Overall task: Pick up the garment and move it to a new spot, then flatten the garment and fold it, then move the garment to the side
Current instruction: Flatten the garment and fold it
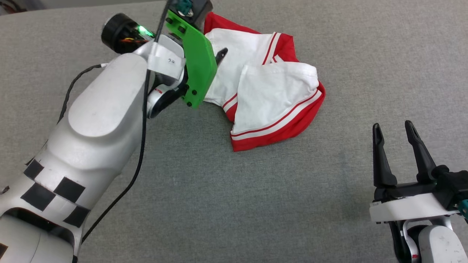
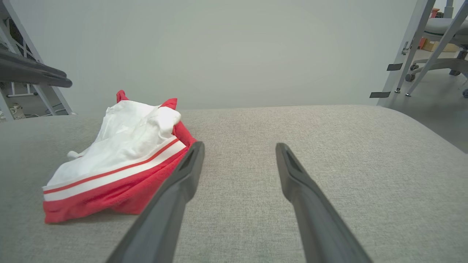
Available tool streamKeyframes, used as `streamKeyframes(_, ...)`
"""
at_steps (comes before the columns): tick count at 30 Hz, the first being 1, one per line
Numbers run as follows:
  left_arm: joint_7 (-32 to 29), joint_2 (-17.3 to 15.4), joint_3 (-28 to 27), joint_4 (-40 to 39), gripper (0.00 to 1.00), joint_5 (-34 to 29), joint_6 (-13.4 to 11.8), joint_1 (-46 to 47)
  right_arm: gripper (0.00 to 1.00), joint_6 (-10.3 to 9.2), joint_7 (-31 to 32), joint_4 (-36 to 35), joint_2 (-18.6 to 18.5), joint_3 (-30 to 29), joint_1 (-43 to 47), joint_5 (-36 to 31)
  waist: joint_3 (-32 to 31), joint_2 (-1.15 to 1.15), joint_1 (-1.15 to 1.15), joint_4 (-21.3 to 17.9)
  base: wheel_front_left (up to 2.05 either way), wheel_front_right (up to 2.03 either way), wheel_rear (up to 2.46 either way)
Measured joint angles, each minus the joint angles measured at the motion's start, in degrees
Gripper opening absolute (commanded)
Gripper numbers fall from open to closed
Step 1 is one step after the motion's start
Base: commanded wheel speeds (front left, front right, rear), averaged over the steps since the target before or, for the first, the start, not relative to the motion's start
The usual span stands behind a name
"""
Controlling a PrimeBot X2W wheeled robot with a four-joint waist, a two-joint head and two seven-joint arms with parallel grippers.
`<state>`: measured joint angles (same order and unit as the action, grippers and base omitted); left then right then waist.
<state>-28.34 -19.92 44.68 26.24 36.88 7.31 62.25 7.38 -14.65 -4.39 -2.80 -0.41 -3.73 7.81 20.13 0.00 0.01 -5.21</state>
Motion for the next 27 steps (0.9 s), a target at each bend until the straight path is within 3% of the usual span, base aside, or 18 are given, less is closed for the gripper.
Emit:
streamKeyframes(5,-6.6,-1.8,9.0,1.7,1.0,6.2,0.0,3.3,1.0,0.0,0.0,-0.1,0.0,0.4,-1.5,0.4,2.3,0.0,0.0,-1.6,0.0,0.0,0.0)
streamKeyframes(12,-7.6,-3.1,18.8,7.4,1.0,8.7,0.0,5.4,1.0,0.0,0.0,-0.1,0.0,1.0,-3.0,1.0,5.5,0.0,0.0,-3.3,0.0,0.0,0.0)
streamKeyframes(19,-8.9,-3.7,24.6,9.5,1.0,12.0,0.0,9.0,1.0,0.0,0.0,-0.1,0.0,1.2,-4.0,1.1,7.7,0.0,-0.01,-4.5,0.0,0.0,0.0)
streamKeyframes(20,-9.1,-3.9,25.0,9.3,0.86,12.2,0.0,9.2,1.0,0.0,0.0,-0.1,0.0,1.2,-4.0,1.1,7.9,0.0,-0.02,-4.6,0.0,0.0,0.0)
streamKeyframes(21,-9.2,-4.1,25.2,9.0,0.35,12.3,0.0,9.3,1.0,0.0,0.0,-0.1,0.0,1.2,-4.0,1.1,8.0,0.0,-0.01,-4.6,0.0,0.0,0.0)
streamKeyframes(22,-9.2,-4.2,25.4,8.8,0.0,12.5,0.0,9.4,1.0,0.0,0.0,0.0,0.0,1.1,-4.0,1.1,8.0,0.0,-0.01,-4.6,0.0,0.0,0.0)
streamKeyframes(27,-3.3,-4.4,27.1,7.9,0.0,12.6,0.0,8.7,1.0,0.0,0.0,0.5,0.0,0.7,-4.0,1.0,6.8,0.0,-0.01,-4.1,0.0,0.0,0.0)
